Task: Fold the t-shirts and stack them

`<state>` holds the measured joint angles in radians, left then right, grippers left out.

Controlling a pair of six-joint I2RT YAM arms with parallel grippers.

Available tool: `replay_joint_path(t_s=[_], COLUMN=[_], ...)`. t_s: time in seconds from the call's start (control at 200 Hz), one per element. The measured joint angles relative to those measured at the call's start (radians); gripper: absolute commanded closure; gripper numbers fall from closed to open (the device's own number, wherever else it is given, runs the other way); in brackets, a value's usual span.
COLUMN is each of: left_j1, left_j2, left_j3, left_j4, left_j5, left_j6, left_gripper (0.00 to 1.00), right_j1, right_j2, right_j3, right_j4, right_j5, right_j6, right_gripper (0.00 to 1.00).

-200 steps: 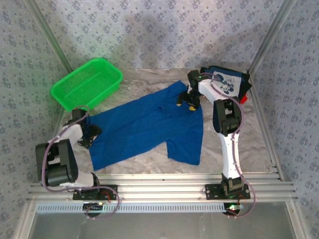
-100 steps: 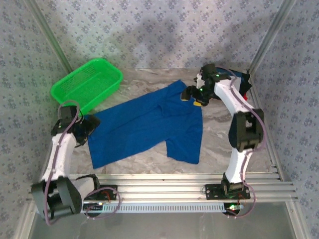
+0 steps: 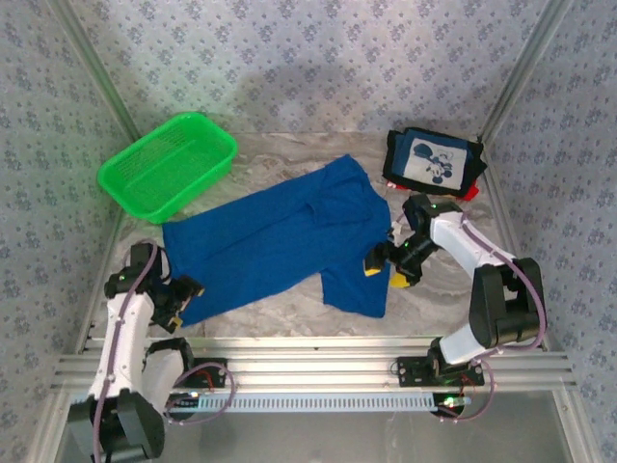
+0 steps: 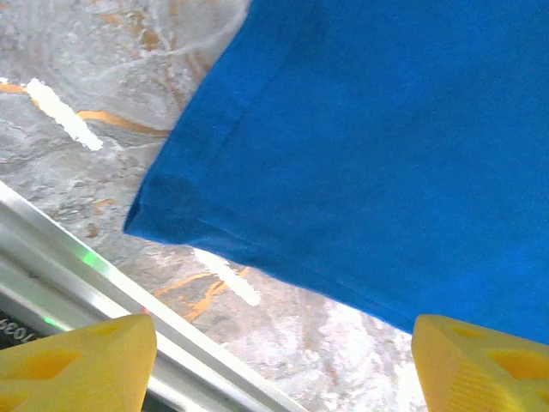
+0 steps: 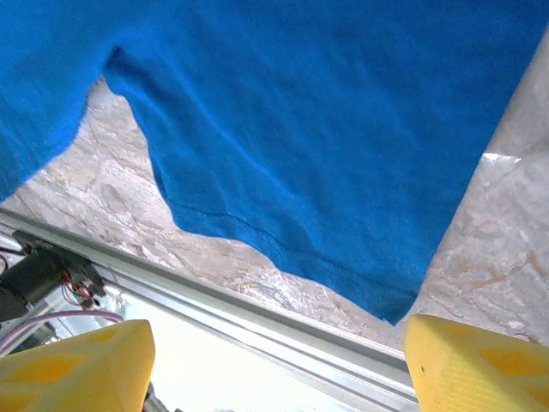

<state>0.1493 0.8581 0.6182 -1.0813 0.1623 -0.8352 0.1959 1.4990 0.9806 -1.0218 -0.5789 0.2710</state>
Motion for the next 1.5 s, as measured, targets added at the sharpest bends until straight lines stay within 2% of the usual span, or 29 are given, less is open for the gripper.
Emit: replay_joint_path(t_s=[0.305,0.645,0.74,0.879,1.014,1.359,1.499], left_j1=[-0.153,-0.163,-0.163,-0.163,-0.163,-0.163,-0.163], left_j2=[0.193,0.234,0.253,0.301,0.309,0.282,0.245], left_j3=[0.0,-0.094,-0.098,-0.099,-0.086,-0.08,-0.08], left_j4=[0.015,0.175,0.204,0.241,0.256,0.271,0.27], left_j5=[-0.127,-0.145,-0.145,-0.137,-0.13,-0.114,-0.106], left_j6=[-0.073,-0.146,-0.154,-0.156,-0.151,-0.134,-0.131], left_gripper=[0.28,0.37,0.45,0.77,0.89,1.0,1.0], right_j1=[-0.002,0.022,0.026,0.039,0.074,0.133,0.148], right_j2=[0.01,0.068,0.069,0.083,0.1,0.067,0.061], right_j3=[-0.083,-0.085,-0.085,-0.085,-0.085,-0.092,-0.113], right_j4=[0.01,0.027,0.027,0.031,0.028,-0.03,-0.034], right_j5=[-0.024,-0.032,-0.032,-0.036,-0.039,0.025,0.05], right_j6=[-0.021,-0.031,-0.033,-0.033,-0.033,0.013,0.032], right_gripper=[0.24,0.25,0.25,0.28,0.29,0.3,0.31])
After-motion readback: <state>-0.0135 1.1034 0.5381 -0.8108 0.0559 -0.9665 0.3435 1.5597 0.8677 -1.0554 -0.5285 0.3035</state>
